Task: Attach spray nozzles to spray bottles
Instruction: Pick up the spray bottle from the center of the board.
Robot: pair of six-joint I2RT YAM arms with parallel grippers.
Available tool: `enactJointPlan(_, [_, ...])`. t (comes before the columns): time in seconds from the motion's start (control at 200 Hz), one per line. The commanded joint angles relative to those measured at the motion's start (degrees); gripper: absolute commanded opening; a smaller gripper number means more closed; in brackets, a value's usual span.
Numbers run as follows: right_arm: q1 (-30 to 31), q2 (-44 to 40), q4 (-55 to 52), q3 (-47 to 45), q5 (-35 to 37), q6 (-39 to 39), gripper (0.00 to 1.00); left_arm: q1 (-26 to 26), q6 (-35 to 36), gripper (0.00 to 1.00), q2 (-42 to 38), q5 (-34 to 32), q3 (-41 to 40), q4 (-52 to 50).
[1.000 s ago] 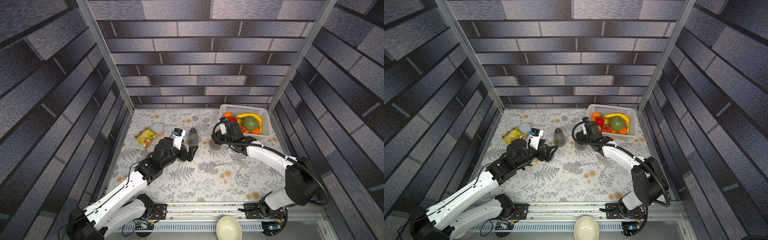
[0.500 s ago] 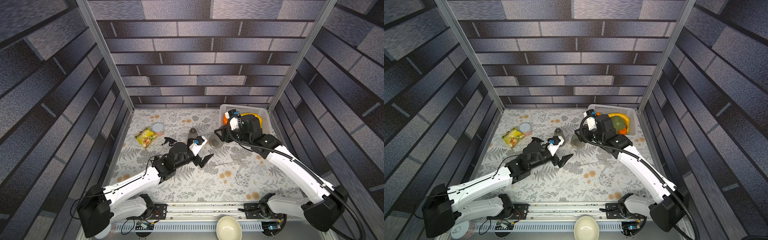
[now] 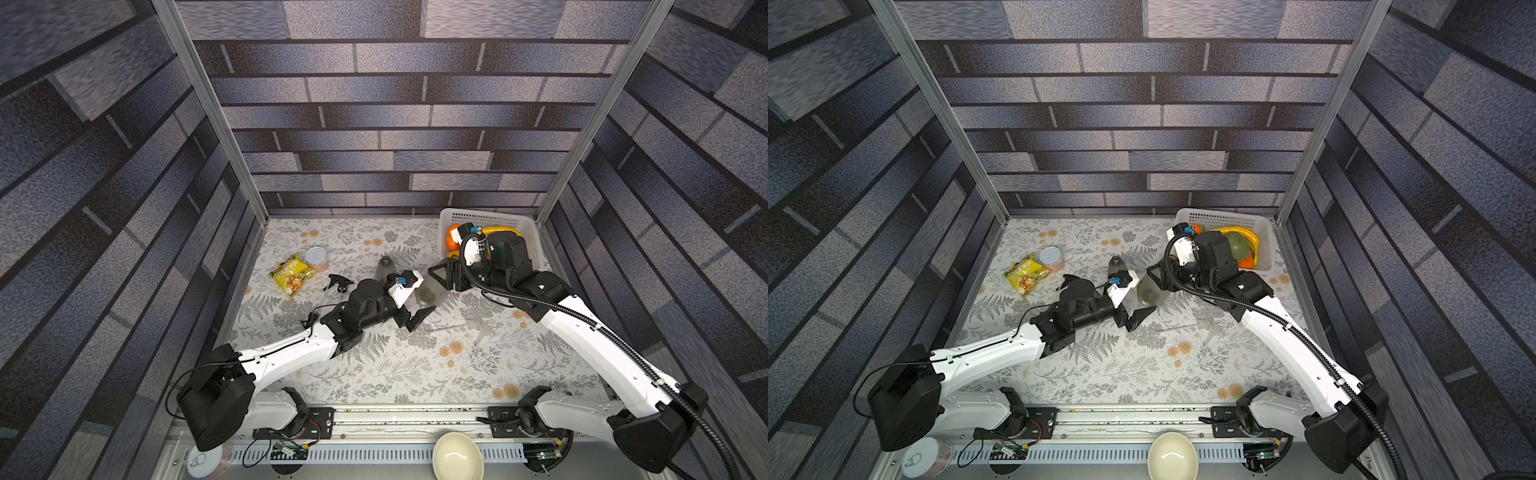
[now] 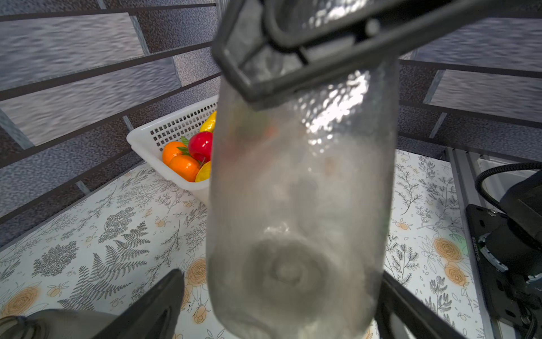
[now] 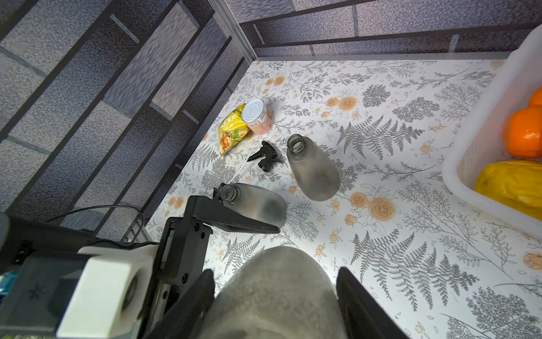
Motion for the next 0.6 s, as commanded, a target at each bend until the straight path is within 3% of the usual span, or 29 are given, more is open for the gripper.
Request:
enactJointPlan(0.0, [0.44, -0.48, 0.12, 1.48, -2.95, 2.26, 0.66, -0.57, -0.27, 1.0, 1.03, 1.1, 1.58, 4.16])
enactJointPlan(0.386, [0.52, 0.48, 0.0, 1.92, -6.03, 4.45, 0.66, -1.4, -0.09, 1.0, 3.29, 0.11, 0.75, 10.79])
enactJointPlan(0.596, [0.47, 0.68, 0.9, 1.4, -6.26, 5.54, 0.66, -1.63, -0.18, 0.92, 2.67, -1.12, -1.01, 13.47])
